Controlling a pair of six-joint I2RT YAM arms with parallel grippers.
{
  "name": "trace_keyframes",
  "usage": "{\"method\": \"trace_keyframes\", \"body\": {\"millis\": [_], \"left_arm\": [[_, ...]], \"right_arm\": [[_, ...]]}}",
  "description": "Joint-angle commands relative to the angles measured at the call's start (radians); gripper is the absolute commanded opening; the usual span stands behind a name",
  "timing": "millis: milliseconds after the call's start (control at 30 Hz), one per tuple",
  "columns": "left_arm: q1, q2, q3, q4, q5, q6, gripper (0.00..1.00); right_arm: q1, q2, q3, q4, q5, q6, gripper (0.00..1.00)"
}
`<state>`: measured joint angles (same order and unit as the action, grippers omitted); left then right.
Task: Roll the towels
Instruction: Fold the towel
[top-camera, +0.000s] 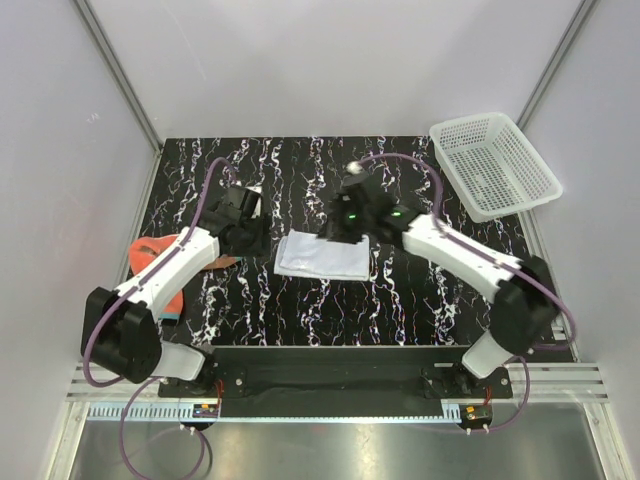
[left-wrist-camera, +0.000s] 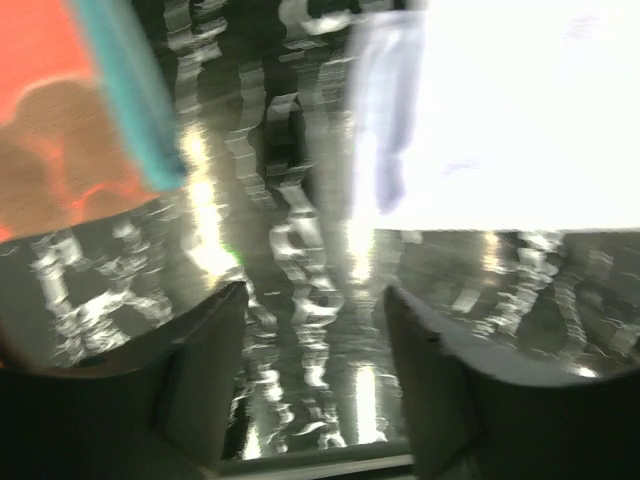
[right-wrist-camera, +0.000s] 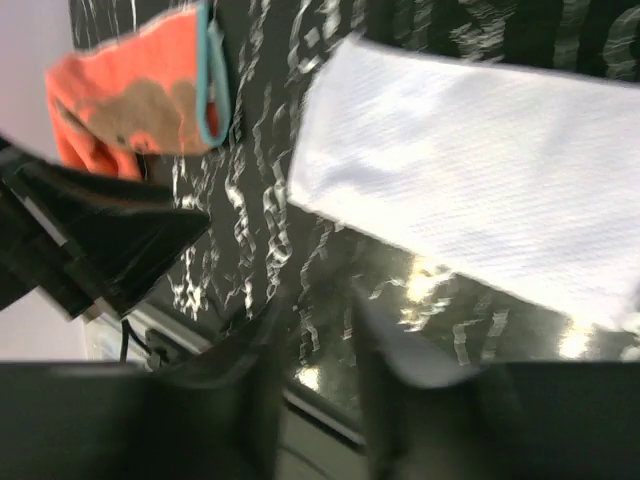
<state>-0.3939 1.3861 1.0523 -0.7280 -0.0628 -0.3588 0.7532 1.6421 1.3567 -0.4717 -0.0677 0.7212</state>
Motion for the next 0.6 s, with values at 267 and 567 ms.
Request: {"method": "trace_keyframes", "body": {"millis": [267,567], "left_arm": [[-0.166,0.131,0.049,0.294,0.248,-0.135,0.22],[-0.181,0.287,0.029,0.380,0.299,-0.190,0.08]], "right_arm": [[-0.262,-0.042,-0.459,0.494,-0.395,0.135,0.00],[-0.299,0.100,-0.536,0.654,-0.486,0.161,0.00]]}}
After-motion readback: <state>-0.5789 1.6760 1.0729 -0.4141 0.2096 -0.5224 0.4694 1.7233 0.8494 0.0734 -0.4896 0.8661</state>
